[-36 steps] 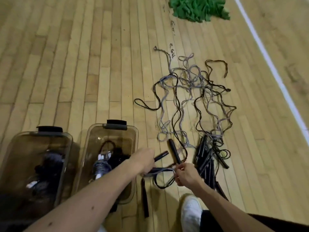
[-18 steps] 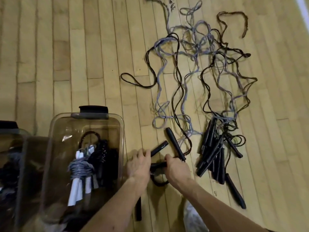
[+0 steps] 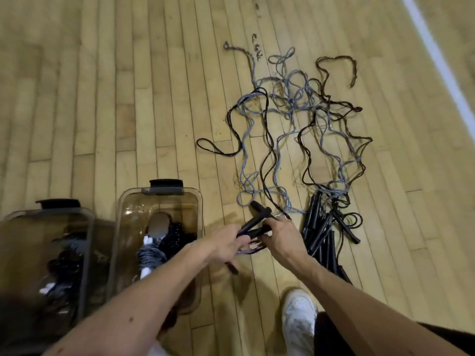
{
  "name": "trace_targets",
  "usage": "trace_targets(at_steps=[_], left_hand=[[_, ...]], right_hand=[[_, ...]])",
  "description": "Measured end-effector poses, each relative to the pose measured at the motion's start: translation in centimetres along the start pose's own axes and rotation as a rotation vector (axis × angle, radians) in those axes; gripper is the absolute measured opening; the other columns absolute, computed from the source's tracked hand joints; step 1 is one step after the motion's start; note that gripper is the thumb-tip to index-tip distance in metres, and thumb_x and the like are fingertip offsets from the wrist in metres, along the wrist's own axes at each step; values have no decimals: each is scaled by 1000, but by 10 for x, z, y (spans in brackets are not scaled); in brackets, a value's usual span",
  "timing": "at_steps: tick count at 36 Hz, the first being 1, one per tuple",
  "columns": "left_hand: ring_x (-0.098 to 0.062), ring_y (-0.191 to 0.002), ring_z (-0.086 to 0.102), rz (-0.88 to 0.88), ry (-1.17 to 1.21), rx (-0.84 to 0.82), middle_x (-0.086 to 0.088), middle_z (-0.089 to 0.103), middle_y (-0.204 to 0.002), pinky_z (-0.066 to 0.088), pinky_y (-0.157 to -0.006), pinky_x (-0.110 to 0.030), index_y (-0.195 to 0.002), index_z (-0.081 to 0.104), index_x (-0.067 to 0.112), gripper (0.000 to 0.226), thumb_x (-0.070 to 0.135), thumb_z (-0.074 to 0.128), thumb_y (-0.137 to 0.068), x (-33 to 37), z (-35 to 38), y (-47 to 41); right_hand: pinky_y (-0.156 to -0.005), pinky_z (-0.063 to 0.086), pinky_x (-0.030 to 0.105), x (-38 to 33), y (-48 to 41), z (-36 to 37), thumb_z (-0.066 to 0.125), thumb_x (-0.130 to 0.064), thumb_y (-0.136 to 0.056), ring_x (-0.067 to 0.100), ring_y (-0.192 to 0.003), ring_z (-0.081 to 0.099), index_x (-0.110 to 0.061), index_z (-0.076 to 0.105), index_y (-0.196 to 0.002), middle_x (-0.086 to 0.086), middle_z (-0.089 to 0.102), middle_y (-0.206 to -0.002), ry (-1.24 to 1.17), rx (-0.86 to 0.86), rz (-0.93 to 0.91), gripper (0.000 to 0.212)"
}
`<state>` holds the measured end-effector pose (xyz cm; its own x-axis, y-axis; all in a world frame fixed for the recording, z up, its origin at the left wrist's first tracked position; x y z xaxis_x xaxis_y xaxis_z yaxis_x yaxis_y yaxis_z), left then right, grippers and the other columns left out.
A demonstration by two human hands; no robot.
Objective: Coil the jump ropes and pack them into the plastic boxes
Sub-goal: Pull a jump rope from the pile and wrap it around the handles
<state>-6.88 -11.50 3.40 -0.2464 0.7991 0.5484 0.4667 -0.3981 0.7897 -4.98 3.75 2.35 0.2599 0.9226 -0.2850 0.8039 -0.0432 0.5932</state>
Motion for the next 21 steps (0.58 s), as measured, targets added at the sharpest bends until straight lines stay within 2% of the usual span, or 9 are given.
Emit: trace_targets(at_steps=[3, 5, 7, 10, 14, 16, 18, 19, 21], left_hand=[[-6, -65, 49, 58, 18, 24, 6, 54, -78, 37, -54, -18, -102, 55, 21, 17, 33, 44, -106, 34, -37, 40], [-3, -59, 46, 101, 19, 72, 7, 50, -74, 34, -47, -9, -87, 48, 26, 22, 31, 42, -107, 61, -59, 72], [-1, -55, 51, 144, 37, 115, 4, 50, -76, 37, -45, -8, -87, 49, 23, 24, 31, 41, -108, 86, -77, 106], [-11, -67, 62, 187, 35, 174, -3, 52, -85, 52, -56, -21, -102, 56, 11, 24, 31, 43, -107, 122, -99, 157], [-21, -85, 72, 270, -62, 295, -1, 58, -85, 51, -73, -25, -90, 54, 16, 26, 35, 45, -106, 169, -119, 234], [-16, -77, 67, 327, -117, 347, 2, 57, -80, 53, -69, -23, -85, 53, 19, 27, 34, 44, -106, 191, -124, 269], [-15, -70, 57, 380, -166, 392, 1, 52, -75, 53, -74, -35, -82, 51, 19, 30, 34, 44, -106, 218, -128, 313], [-16, -70, 52, 401, -193, 433, 1, 50, -75, 50, -73, -40, -81, 51, 19, 31, 36, 43, -106, 231, -130, 335], [-18, -70, 45, 411, -284, 544, -1, 46, -75, 38, -66, -36, -80, 49, 20, 34, 41, 43, -106, 259, -136, 390]], right_hand=[[-93, 44, 38, -21, 14, -51, 61, -32, -97, 28, -116, 53, -20, 63, -126, 10, 61, -119, -46, 84, -50, 32], [-87, 43, 35, -34, 26, -84, 60, -33, -97, 29, -114, 52, -19, 63, -125, 11, 60, -115, -91, 145, -85, 31], [-85, 41, 34, -47, 44, -118, 61, -35, -98, 29, -111, 52, -19, 62, -124, 11, 58, -112, -125, 206, -123, 31], [-81, 43, 35, -66, 78, -168, 65, -39, -95, 27, -104, 54, -19, 65, -120, 5, 55, -105, -187, 328, -192, 31], [-78, 43, 35, -85, 140, -230, 68, -37, -94, 27, -102, 54, -22, 65, -122, 7, 59, -105, -190, 538, -297, 31], [-76, 40, 34, -92, 168, -256, 68, -39, -93, 24, -100, 53, -24, 66, -120, 2, 56, -100, -215, 608, -321, 31], [-77, 42, 35, -101, 203, -290, 68, -40, -93, 23, -99, 53, -25, 66, -120, 0, 53, -98, -221, 678, -364, 31], [-77, 42, 35, -106, 221, -306, 68, -41, -93, 23, -99, 53, -25, 66, -120, -1, 53, -97, -224, 717, -386, 31], [-78, 43, 34, -120, 265, -345, 67, -39, -94, 22, -99, 53, -25, 65, -123, -1, 52, -97, -239, 793, -429, 32]])
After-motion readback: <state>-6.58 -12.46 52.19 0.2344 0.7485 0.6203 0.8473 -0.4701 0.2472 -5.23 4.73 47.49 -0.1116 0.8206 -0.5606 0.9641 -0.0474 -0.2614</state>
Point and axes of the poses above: each hand's wrist, its own y-axis away from the middle knuckle, its own z-axis out of the palm, x = y × z, the point moved 4 cm from there along -y, towards the middle knuckle
